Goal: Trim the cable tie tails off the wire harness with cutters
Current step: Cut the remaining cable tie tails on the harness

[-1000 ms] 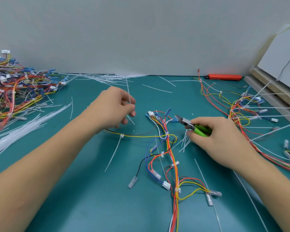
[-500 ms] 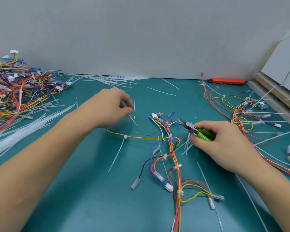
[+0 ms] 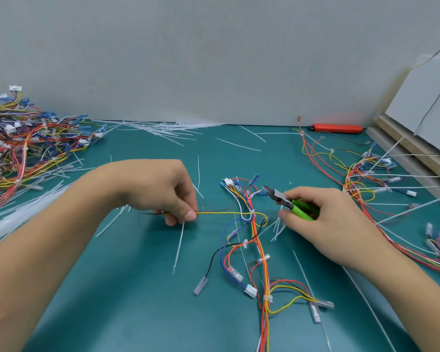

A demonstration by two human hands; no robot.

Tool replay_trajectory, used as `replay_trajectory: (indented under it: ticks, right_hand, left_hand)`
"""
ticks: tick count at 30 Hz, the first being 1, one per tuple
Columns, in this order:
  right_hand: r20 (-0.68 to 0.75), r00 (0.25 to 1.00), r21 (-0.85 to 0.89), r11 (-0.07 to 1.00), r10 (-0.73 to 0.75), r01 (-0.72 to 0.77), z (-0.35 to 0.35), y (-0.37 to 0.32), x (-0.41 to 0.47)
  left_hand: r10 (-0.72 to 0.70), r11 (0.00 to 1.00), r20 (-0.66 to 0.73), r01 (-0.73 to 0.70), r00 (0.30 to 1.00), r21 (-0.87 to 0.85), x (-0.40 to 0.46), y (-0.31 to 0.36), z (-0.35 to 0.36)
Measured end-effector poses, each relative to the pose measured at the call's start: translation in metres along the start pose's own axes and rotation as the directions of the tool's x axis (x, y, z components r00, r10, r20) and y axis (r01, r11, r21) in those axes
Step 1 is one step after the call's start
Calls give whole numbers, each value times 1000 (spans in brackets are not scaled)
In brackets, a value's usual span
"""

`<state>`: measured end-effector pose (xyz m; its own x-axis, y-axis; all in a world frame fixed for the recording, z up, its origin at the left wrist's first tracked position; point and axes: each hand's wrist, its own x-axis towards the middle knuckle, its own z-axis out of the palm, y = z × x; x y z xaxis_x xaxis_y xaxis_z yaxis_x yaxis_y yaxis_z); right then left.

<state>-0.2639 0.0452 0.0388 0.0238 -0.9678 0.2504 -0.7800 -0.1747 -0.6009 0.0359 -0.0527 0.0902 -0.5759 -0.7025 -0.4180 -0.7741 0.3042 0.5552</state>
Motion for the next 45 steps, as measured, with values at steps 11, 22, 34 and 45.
replay_trajectory:
  ticks: [11, 22, 34, 45]
  right_hand:
    - [-84, 990, 151, 980, -117, 128, 6, -14, -5]
    - [-98, 990, 205, 971, -101, 119, 8, -14, -6]
    - [-86, 992, 279, 954, -91, 112, 9, -15, -8]
    - [-124, 990, 302, 948, -64, 100, 12, -17, -8]
  left_hand:
    - [31, 477, -79, -84, 996, -875, 17, 28, 27]
    - [229, 235, -298, -349, 927, -907, 22, 36, 37]
    - [77, 318, -711, -693, 699, -647, 26, 55, 56]
    - [-2, 363, -678, -631, 735, -685, 38, 51, 75]
